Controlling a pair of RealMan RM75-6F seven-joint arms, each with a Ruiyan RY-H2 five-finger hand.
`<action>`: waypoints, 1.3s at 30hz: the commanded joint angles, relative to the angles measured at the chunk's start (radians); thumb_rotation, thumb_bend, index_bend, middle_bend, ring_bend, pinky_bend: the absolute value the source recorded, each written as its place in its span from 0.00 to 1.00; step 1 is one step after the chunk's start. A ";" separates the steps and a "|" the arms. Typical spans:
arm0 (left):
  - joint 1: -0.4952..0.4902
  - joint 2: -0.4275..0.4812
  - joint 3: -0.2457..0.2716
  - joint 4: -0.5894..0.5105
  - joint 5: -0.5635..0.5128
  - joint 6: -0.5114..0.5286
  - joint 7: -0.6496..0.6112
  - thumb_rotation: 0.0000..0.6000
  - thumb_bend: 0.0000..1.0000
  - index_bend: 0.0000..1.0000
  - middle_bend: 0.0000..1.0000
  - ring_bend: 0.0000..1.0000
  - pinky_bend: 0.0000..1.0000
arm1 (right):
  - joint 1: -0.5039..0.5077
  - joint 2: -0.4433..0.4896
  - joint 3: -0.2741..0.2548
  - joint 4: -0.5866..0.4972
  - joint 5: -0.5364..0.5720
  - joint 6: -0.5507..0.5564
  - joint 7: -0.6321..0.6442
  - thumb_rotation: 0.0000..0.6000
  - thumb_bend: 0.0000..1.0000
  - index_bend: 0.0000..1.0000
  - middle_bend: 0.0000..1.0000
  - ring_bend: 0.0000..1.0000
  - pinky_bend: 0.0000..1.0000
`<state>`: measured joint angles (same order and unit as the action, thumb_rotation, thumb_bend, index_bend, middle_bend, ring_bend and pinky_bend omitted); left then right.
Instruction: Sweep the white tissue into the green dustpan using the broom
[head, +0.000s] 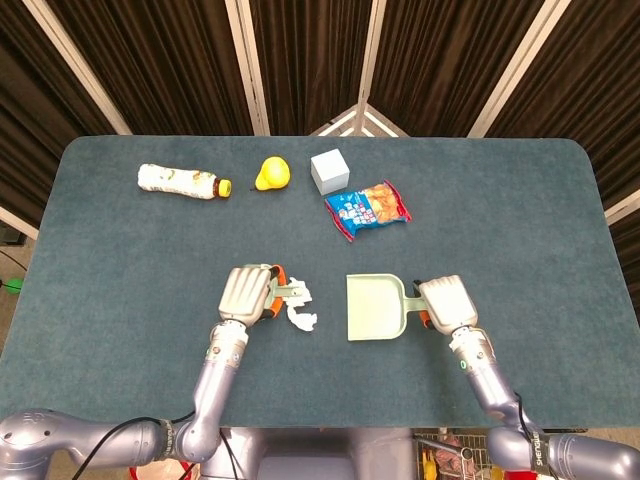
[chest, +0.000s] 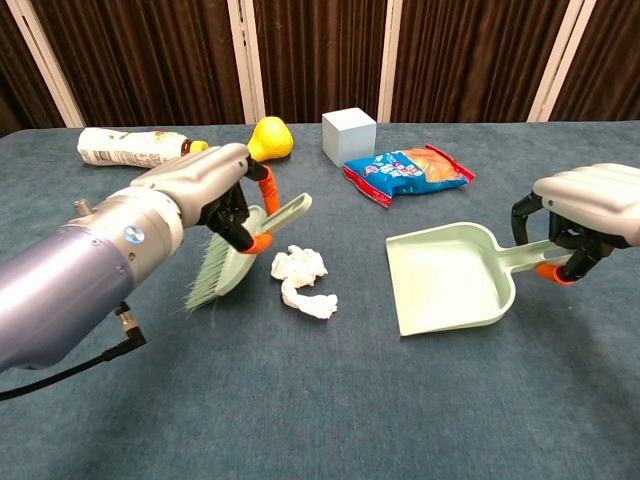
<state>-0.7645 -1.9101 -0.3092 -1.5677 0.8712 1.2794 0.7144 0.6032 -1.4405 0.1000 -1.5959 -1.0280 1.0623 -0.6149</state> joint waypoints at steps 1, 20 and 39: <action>-0.013 -0.028 -0.017 0.007 0.008 -0.002 -0.022 1.00 0.65 0.78 1.00 1.00 1.00 | 0.002 0.006 -0.002 0.000 0.001 -0.004 0.002 1.00 0.53 0.82 0.98 1.00 0.93; -0.089 -0.243 -0.101 0.149 0.065 0.003 -0.147 1.00 0.64 0.78 1.00 1.00 1.00 | 0.013 0.019 0.002 -0.025 0.028 -0.005 -0.007 1.00 0.53 0.83 0.98 1.00 0.93; -0.185 -0.334 -0.204 0.174 0.213 -0.032 -0.361 1.00 0.58 0.77 1.00 1.00 1.00 | 0.005 0.061 -0.012 -0.058 0.026 0.012 -0.004 1.00 0.53 0.83 0.98 1.00 0.93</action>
<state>-0.9605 -2.2572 -0.5136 -1.3698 1.0724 1.2437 0.3710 0.6078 -1.3792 0.0882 -1.6535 -1.0017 1.0738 -0.6188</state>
